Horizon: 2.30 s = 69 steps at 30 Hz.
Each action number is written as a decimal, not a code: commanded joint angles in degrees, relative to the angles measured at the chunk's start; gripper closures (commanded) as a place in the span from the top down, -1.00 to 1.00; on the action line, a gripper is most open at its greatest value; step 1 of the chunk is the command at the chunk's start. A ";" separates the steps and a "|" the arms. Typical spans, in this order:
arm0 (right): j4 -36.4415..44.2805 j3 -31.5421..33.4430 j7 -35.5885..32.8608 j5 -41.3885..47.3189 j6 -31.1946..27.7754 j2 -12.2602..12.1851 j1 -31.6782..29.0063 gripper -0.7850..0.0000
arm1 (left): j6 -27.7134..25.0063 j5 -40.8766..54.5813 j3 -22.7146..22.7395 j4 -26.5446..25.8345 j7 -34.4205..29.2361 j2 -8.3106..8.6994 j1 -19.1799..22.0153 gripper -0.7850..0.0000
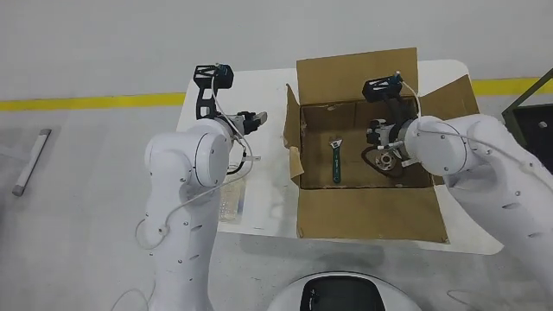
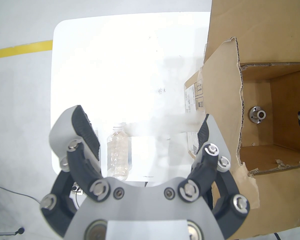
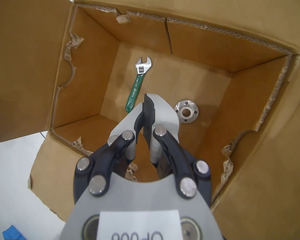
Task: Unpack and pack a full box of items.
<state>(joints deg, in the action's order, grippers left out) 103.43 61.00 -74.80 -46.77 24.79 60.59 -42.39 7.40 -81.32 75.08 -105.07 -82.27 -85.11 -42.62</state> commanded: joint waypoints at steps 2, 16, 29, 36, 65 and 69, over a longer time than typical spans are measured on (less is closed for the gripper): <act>-4.11 -2.08 -1.41 -0.31 0.11 0.56 2.70 -1.00 | 0.00 0.00 0.00 0.00 0.00 0.00 0.00 1.00; -4.11 -2.08 -1.41 -0.31 0.11 0.56 2.70 -1.00 | 0.00 0.00 0.00 0.00 0.00 0.00 0.00 1.00; -10.15 -13.23 -1.50 -7.02 3.18 3.59 6.94 -1.00 | 0.00 0.00 0.00 0.00 0.00 0.00 0.00 1.00; -14.59 -15.99 -0.02 -6.18 1.70 5.16 8.07 -1.00 | 0.00 0.00 0.00 0.00 0.00 0.00 0.00 1.00; -17.18 -16.39 3.21 -7.66 2.23 6.78 6.61 -0.57 | 0.00 0.00 0.00 0.00 0.00 0.00 0.00 1.00; -21.82 -18.96 4.71 -6.99 2.29 8.47 8.65 -0.37 | 0.00 0.00 0.00 0.00 0.00 0.00 0.00 1.00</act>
<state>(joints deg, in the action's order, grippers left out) 83.23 42.74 -70.59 -54.07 27.12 68.57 -34.36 7.40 -81.32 75.08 -105.07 -82.27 -85.11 -42.62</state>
